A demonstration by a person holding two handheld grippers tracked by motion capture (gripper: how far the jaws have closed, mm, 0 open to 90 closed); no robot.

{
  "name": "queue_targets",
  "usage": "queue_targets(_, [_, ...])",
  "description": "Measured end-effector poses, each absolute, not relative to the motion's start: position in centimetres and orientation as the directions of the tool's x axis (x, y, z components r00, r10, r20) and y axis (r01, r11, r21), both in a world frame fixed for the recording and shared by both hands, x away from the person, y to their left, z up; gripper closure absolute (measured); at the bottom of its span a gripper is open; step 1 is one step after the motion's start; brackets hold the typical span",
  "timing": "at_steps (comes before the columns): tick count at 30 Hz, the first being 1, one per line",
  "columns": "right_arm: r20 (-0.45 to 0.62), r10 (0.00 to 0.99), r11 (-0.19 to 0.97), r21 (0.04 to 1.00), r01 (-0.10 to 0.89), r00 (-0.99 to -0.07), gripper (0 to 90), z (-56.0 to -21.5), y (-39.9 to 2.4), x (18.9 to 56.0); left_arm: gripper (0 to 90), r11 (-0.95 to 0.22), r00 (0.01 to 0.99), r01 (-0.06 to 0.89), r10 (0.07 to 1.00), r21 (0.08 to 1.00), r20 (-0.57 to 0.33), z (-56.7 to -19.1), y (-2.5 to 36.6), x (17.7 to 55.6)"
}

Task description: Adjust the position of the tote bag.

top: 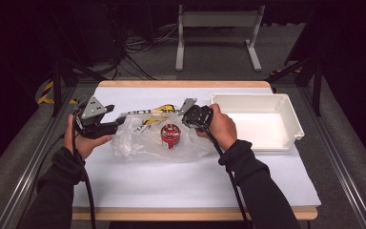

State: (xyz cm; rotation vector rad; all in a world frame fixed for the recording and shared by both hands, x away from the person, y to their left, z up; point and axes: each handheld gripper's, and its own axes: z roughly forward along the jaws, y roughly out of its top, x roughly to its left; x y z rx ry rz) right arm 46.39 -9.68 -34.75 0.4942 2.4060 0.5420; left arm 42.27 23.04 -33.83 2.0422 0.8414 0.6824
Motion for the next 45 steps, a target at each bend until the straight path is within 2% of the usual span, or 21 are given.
queue_targets(5, [-0.498, 0.479, 0.85, 0.468, 0.241, -0.722, 90.0, -35.1, -9.3, 47.2, 50.4, -0.463, 0.614, 0.364, 0.772, 0.808, 0.165, -35.2, 23.7, 43.0])
queue_targets(13, [-0.487, 0.514, 0.83, 0.49, 0.266, -0.707, 90.0, -34.8, -10.4, 47.4, 49.1, -0.443, 0.592, 0.377, 0.791, 0.814, 0.156, -35.3, 25.1, 42.8])
queue_targets(17, [-0.484, 0.513, 0.827, 0.501, 0.257, -0.709, 90.0, -34.6, -10.4, 47.1, 45.1, -0.433, 0.623, 0.333, 0.767, 0.837, 0.149, -34.7, 24.5, 42.4])
queue_targets(21, [-0.489, 0.496, 0.833, 0.502, 0.234, -0.718, 90.0, -34.5, -10.0, 46.8, 31.8, -0.429, 0.642, 0.289, 0.75, 0.856, 0.159, -33.9, 23.5, 41.7])
queue_targets(26, [-0.49, 0.482, 0.839, 0.495, 0.223, -0.726, 90.0, -34.4, -9.4, 46.6, 30.8, -0.414, 0.684, 0.184, 0.705, 0.892, 0.186, -32.0, 22.2, 40.3])
queue_targets(28, [-0.485, 0.486, 0.838, 0.495, 0.231, -0.727, 90.0, -34.5, -9.3, 46.6, 34.0, -0.426, 0.713, 0.145, 0.67, 0.893, 0.204, -31.3, 21.7, 39.7])
queue_targets(31, [-0.483, 0.485, 0.839, 0.492, 0.232, -0.729, 90.0, -34.5, -9.2, 46.6, 47.5, -0.462, 0.762, 0.104, 0.606, 0.881, 0.228, -31.0, 20.8, 38.8])
queue_targets(36, [-0.479, 0.489, 0.837, 0.494, 0.236, -0.729, 90.0, -34.5, -9.2, 46.6, 61.9, -0.53, 0.823, 0.089, 0.516, 0.843, 0.238, -31.9, 19.1, 38.4])
queue_targets(45, [-0.458, 0.488, 0.827, 0.514, 0.226, -0.743, 90.0, -34.7, -9.8, 46.3, 65.0, -0.617, 0.86, 0.173, 0.474, 0.768, 0.187, -35.4, 17.9, 40.1])
